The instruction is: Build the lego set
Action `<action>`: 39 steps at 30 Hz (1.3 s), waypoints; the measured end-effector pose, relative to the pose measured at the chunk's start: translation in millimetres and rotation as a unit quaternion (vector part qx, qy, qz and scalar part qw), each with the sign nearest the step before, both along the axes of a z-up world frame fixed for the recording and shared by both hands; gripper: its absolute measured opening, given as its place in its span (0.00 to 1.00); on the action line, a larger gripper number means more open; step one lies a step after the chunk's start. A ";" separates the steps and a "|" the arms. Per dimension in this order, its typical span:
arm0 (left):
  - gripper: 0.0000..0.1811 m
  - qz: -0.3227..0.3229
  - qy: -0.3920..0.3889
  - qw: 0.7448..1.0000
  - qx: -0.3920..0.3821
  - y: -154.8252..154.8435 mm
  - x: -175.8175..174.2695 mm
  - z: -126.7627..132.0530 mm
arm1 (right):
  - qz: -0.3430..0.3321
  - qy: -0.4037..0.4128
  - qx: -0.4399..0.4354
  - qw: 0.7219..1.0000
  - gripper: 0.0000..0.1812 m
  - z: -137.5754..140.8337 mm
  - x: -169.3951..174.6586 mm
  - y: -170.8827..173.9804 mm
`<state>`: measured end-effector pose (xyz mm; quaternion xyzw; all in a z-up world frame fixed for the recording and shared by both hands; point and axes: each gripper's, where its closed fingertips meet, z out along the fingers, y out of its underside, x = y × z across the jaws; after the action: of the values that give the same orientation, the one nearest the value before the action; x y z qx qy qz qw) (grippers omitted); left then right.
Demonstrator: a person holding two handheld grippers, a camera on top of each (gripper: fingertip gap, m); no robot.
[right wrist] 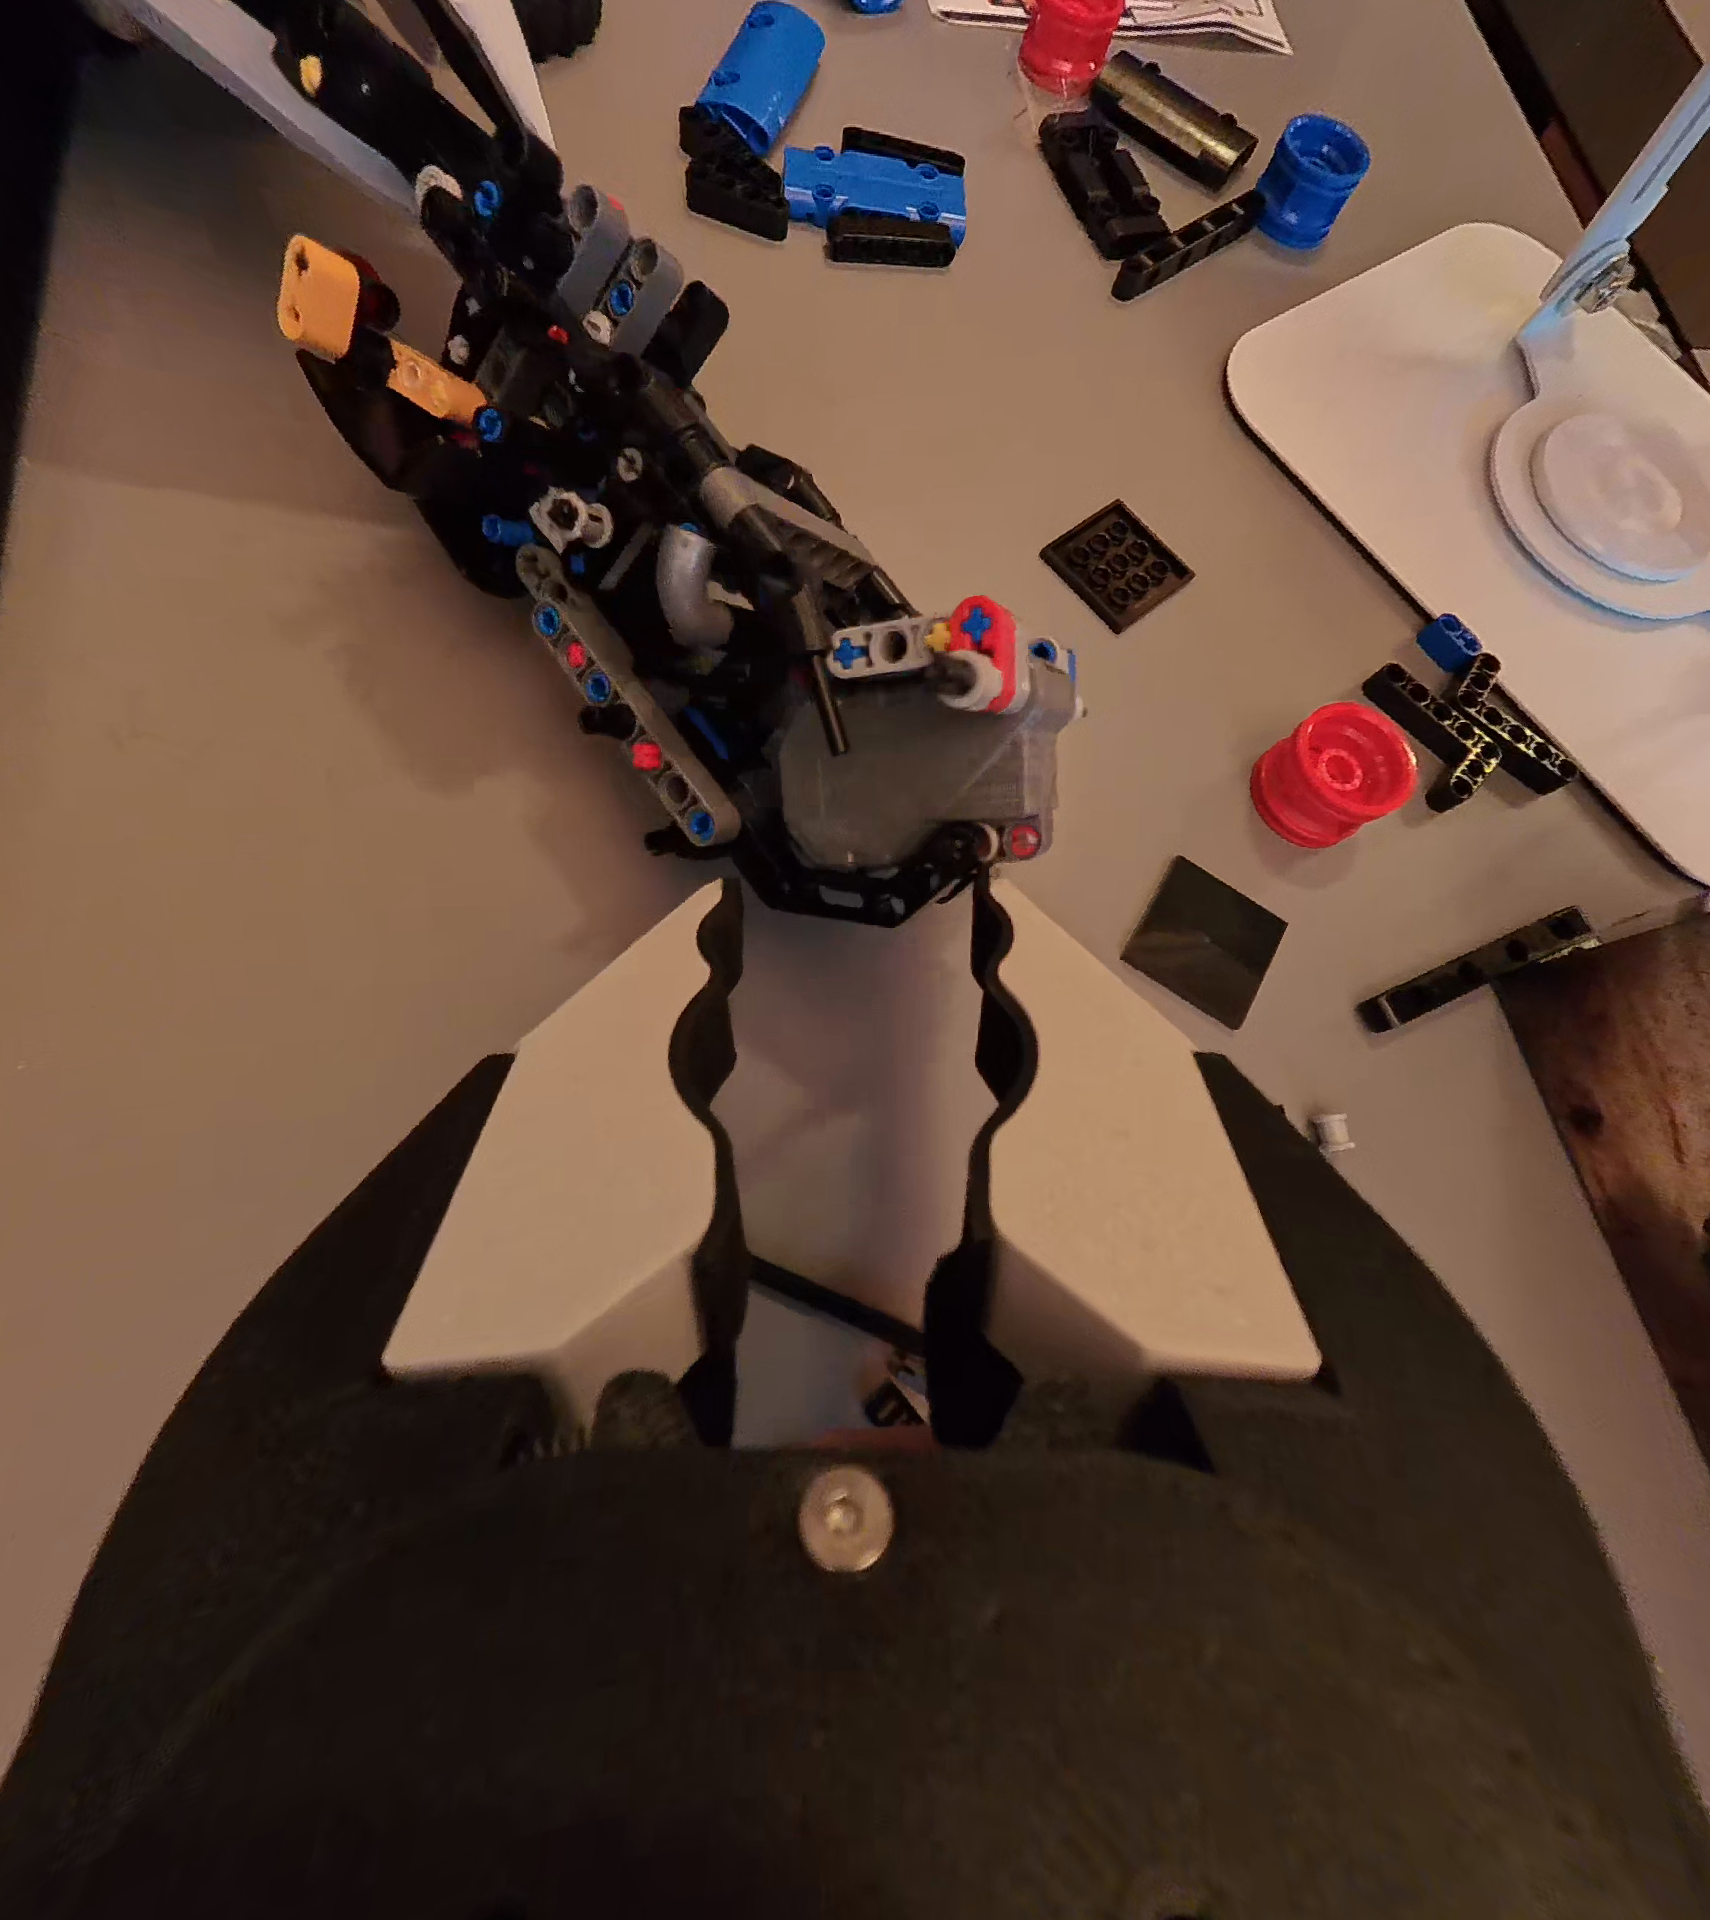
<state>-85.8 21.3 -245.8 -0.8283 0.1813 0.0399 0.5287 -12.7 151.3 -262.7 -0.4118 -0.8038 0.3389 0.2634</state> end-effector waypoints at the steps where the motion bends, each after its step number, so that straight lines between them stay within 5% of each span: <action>1: 0.08 0.003 -0.007 1.000 0.000 0.5 -1.1 0.4 | -0.002 0.000 -0.001 1.000 0.23 -0.2 -0.4 0.5; 17: 0.05 0.008 -0.047 0.999 -0.027 1.6 -4.5 -8.4 | -0.008 0.000 0.002 1.000 0.23 0.5 -0.7 3.0; 39: 0.09 0.004 -0.004 0.999 -0.039 1.9 -3.1 -16.4 | -0.009 -0.004 0.014 1.000 0.24 -0.6 0.3 3.9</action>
<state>-88.9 23.2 -262.2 -0.8493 0.1768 0.0314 0.4963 -12.4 155.2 -263.3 -0.4171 -0.8056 0.3236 0.2690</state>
